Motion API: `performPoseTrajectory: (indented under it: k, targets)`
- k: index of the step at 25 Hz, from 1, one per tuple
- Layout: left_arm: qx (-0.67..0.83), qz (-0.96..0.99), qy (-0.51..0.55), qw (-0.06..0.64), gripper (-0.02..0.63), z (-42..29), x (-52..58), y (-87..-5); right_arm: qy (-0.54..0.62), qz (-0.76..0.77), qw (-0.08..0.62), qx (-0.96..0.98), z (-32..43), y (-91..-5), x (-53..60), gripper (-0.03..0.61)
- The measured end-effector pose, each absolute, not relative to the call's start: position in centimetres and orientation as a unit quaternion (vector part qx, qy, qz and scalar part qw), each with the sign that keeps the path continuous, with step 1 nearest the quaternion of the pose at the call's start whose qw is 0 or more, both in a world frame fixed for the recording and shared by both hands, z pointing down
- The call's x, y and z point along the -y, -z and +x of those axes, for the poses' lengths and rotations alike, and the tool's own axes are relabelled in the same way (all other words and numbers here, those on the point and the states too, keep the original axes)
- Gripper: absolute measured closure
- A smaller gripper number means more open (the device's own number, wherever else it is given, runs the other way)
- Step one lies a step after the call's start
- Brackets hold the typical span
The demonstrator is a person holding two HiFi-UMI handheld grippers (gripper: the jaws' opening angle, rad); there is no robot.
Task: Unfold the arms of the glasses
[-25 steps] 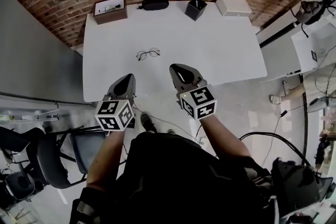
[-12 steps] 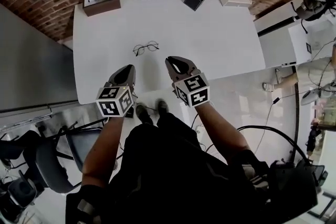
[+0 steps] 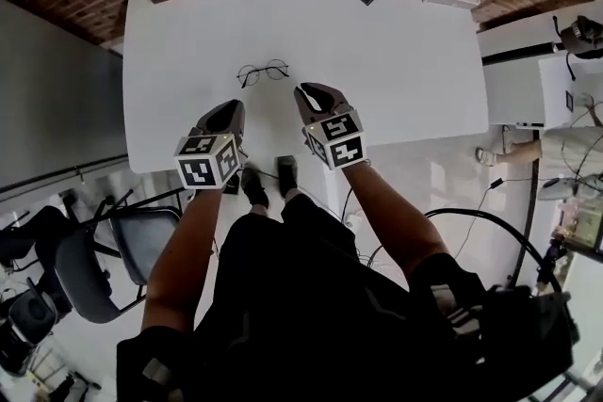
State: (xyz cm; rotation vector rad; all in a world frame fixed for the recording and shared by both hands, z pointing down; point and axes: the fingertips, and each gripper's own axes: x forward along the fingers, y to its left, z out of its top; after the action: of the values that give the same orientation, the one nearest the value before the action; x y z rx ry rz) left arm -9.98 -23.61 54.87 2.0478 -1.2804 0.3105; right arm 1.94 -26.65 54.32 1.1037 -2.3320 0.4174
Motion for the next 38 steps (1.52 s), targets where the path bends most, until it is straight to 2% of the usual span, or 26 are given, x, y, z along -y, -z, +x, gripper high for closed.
performPoseTrajectory:
  k: [3,4,20,32,38]
  targets:
    - [0.501,0.777,-0.127,0.359,0.535,-9.6,24.4,-56.6,-0.155,0.408,0.274,0.857,2.2,-56.1,27.6,0.568]
    - [0.503,0.774,-0.131,0.361,0.531,-9.6,24.6,-57.0,-0.156,0.406,0.277,0.857,2.2,-56.7,27.9,0.568]
    - [0.527,0.738,-0.181,0.381,0.531,-10.7,28.6,-64.1,-0.171,0.365,0.35,0.846,0.8,-64.4,31.1,0.565]
    - [0.515,0.734,-0.228,0.38,0.532,-9.4,28.9,-66.4,-0.177,0.353,0.365,0.843,0.7,-65.9,31.4,0.565]
    - [0.519,0.731,-0.244,0.371,0.568,-9.5,29.0,-66.7,-0.17,0.34,0.37,0.848,0.6,-65.9,31.1,0.565]
